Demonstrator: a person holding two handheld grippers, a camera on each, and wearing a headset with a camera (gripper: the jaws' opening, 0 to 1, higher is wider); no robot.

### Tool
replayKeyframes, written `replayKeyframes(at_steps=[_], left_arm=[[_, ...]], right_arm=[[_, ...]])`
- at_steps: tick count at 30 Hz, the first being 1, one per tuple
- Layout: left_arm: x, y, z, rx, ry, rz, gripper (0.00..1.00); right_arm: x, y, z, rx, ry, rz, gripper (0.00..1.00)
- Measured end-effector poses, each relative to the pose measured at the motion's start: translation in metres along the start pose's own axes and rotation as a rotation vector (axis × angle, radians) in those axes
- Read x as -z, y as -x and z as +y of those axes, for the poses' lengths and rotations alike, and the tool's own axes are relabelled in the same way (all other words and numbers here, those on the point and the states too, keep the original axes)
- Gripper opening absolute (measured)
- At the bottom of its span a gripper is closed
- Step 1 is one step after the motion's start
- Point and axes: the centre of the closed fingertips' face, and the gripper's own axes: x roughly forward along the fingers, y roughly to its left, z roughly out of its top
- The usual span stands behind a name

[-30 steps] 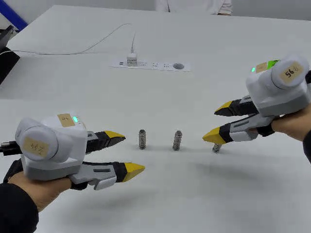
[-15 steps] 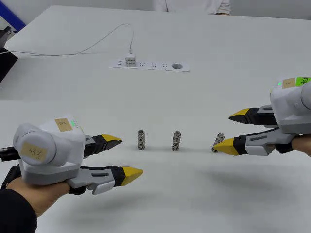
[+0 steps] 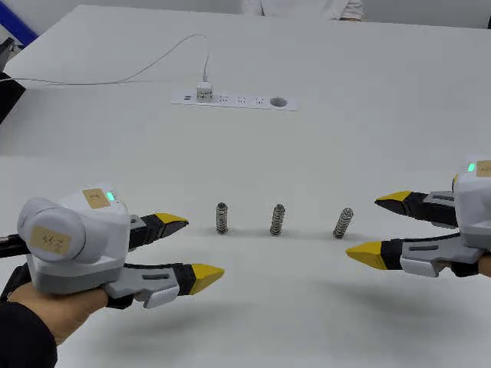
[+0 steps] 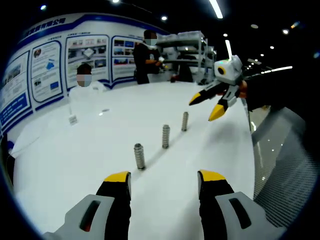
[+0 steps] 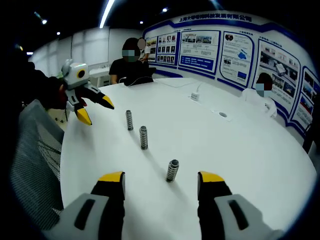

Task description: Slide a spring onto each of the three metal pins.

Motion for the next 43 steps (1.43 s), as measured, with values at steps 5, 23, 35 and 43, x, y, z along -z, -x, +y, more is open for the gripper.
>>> replayKeyframes(at_steps=[5, 23, 35, 43], left_arm=[[0.002, 0.000, 0.001, -0.004, 0.010, -0.002, 0.55], [0.004, 0.001, 0.002, -0.015, 0.023, -0.004, 0.57], [0.006, 0.001, 0.002, -0.017, 0.029, -0.002, 0.57], [0.007, 0.001, 0.001, -0.018, 0.030, 0.003, 0.57]], right_arm=[[0.003, 0.001, 0.002, 0.021, -0.024, -0.024, 0.61], [0.010, 0.002, 0.001, 0.036, -0.044, -0.036, 0.62], [0.012, 0.005, 0.001, 0.044, -0.054, -0.038, 0.62], [0.014, 0.007, -0.001, 0.051, -0.066, -0.041, 0.62]])
